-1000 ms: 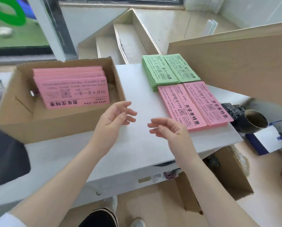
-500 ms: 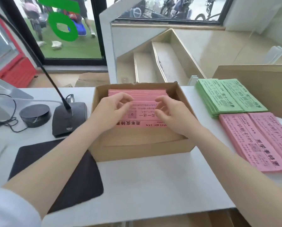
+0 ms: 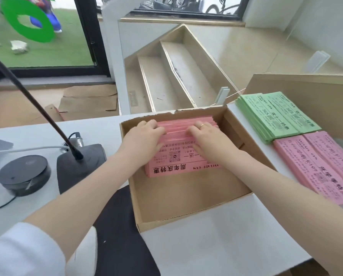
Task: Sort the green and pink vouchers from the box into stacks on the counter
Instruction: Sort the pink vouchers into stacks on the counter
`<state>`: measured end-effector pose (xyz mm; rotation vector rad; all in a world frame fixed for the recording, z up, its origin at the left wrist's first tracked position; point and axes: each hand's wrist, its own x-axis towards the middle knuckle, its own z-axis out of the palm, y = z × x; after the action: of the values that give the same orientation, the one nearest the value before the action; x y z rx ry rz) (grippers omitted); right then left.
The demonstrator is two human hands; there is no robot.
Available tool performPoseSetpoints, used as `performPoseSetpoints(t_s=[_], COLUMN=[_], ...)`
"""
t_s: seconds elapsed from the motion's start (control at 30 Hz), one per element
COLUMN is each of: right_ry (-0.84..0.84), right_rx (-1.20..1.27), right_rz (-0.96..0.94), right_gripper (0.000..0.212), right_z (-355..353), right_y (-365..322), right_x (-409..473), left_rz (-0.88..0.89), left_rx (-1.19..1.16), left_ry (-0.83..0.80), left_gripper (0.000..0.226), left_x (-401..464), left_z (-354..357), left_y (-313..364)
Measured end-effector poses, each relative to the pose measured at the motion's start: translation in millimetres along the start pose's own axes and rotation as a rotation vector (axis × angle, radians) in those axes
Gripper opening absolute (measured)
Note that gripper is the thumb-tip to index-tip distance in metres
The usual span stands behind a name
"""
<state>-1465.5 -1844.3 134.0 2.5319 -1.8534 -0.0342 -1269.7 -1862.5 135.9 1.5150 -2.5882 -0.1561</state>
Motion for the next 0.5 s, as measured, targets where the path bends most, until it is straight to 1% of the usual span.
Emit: performPoseSetpoints(t_s=[0.1,0.2,0.27,0.33,0.43,0.5], right_ry=[-0.072,-0.175,-0.288,-0.365,-0.399,-0.407], right_rx=[-0.065,-0.046,-0.109,-0.132,-0.106,-0.144], right_rz=[0.000,-0.033,-0.065,-0.053,-0.012,0.019], right_gripper=[0.035,0.038,0.049,0.063,0.082,0.088], right_z=[2.8,9.4,16.3,20.8,23.5,24.3], right_y=[-0.3,-2.2,-6.0,-9.1,-11.2,-11.4], right_x=[-3.4,-11.1,-16.6,-20.8,-25.1,-27.8], left_rz=[0.021,0.041,0.080,0.112,0.137,0.146], left_rx=[-0.016,0.040,0.142,0.203,0.219,0.166], left_ry=[-0.080,-0.214,-0.283,-0.316,-0.319,-0.353], left_gripper=[0.035,0.037,0.039,0.043,0.045,0.046], left_x=[-2.3,-3.8,-4.2,-4.9,-6.3,-7.6], left_z=[-1.6,-0.2,1.5,3.5,2.4,1.2], left_y=[0.4,0.2,2.5,5.3,6.7,8.5])
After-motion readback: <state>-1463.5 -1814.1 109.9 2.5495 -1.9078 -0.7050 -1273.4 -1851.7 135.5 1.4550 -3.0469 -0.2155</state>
